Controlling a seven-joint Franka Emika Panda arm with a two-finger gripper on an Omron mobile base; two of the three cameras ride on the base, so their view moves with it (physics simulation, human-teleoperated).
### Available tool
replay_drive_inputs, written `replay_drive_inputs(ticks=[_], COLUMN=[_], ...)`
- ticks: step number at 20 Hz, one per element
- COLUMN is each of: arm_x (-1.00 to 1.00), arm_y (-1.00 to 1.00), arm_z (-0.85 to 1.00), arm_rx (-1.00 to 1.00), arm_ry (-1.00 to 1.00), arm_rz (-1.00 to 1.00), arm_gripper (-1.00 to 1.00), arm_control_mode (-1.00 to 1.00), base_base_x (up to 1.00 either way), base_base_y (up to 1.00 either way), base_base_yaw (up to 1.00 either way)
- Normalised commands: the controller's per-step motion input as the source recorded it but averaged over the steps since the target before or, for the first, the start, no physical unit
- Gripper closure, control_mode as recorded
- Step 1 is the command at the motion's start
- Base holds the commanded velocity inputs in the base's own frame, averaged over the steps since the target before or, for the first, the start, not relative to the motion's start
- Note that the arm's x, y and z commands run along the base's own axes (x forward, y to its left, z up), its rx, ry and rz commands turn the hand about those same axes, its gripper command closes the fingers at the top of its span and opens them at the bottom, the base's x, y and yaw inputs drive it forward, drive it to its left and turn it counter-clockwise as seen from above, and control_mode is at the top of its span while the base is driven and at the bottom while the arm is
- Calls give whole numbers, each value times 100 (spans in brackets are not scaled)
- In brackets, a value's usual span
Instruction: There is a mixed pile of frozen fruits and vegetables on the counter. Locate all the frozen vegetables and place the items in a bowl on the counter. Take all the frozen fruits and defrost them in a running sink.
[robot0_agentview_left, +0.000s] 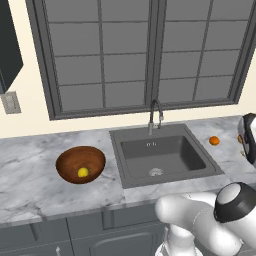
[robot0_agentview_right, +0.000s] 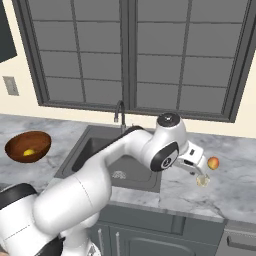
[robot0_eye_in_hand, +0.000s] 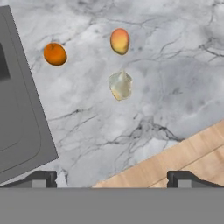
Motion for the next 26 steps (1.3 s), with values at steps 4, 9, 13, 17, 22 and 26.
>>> replay_drive_inputs(ticks=[4,9,13,17,22,26], arm_x=[9,8,6,5,8,12], arm_y=[-5,-8,-10,-18,-13,-4], arm_z=[-14,-9,-6,-16,-18,-11], arm_rx=[0,1,3,9,5,0], arm_ry=[0,0,0,0,0,0], arm_rz=[0,0,0,0,0,0], arm_gripper=[-100,-100,-100,-100,-100,-100], arm_control_mode=[-100,-100,-100,-100,-100,-100], base_base_x=[0,0,0,0,0,0], base_base_y=[0,0,0,0,0,0], base_base_yaw=[0,0,0,0,0,0])
